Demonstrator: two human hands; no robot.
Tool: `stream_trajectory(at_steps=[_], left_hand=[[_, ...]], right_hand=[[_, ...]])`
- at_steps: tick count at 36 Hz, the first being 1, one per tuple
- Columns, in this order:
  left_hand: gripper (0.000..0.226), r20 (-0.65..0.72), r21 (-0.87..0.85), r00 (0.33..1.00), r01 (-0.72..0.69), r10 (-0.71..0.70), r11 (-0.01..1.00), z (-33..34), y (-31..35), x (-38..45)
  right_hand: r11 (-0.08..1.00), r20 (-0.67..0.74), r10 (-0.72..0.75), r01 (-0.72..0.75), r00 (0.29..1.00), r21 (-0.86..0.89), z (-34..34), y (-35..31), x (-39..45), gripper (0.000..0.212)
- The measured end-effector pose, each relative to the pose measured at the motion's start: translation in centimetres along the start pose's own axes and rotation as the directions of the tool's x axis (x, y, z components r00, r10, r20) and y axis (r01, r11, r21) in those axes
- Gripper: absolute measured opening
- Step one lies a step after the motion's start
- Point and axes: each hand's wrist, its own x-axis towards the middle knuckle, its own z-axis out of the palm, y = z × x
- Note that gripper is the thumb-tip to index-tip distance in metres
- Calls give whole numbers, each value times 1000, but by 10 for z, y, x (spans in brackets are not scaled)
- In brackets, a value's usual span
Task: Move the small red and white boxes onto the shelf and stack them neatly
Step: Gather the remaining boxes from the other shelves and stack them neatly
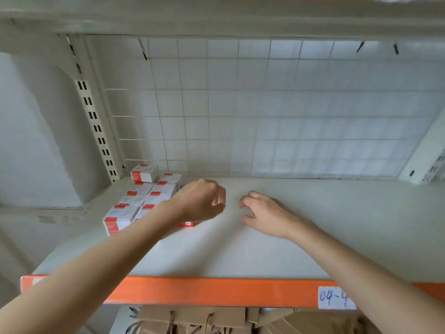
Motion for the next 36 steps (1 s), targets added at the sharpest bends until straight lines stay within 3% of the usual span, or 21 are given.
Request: stream_trajectory(at_steps=[12, 26, 36], left_hand=[[24, 62, 110, 965, -259, 254, 960, 46, 170, 67], [22, 6, -66, 903, -428, 429, 901, 88, 413, 132], [26, 69, -89, 853, -511, 517, 855, 100, 530, 190]], right_hand=[[968, -70, 171, -180, 983, -174, -43, 130, -143, 34], [883, -146, 446, -461, 883, -93, -104, 280, -365, 35], [807, -224, 574, -591, 788, -11, -129, 361, -445, 36]])
